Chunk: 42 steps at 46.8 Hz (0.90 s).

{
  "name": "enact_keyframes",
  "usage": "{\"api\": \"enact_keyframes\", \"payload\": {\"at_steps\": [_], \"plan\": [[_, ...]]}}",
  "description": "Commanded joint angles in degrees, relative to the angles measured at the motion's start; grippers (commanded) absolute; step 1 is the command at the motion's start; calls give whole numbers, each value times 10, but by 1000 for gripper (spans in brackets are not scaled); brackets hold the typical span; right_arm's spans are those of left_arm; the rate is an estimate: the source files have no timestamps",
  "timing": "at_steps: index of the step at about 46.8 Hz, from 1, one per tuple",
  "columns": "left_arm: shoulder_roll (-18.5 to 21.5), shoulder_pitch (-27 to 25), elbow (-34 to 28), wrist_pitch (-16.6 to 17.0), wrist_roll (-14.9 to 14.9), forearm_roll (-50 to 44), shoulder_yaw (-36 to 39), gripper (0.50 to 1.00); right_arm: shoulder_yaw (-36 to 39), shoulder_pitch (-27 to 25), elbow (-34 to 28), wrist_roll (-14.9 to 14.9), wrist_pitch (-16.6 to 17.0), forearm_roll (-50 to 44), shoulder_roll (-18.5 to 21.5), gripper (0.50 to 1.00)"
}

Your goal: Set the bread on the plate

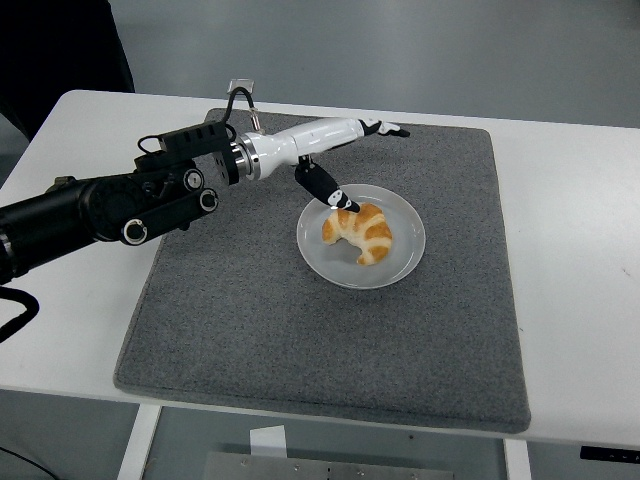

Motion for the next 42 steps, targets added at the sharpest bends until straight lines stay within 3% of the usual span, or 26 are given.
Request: {"api": "enact_keyframes", "payload": {"at_steps": [1,6,16,22,30,42], "plan": [[21,-25,0,-34,0,-64,-1,996,0,0,0,0,0,0,0,952],[46,-49,4,-69,0,-148,-2,996,0,0,0,0,0,0,0,952],[72,-53,6,-100,2,-272,-2,996,0,0,0,0,0,0,0,952],[78,-57,31,-153,12,-352,-3,996,0,-1,0,0,0,0,0,952],[76,-57,91,-203,53,-483,-3,999,0,0,0,0,0,0,0,952],[75,-48,150,-204,122,-592,-30,999,1,0,0,0,0,0,0,952]]}}
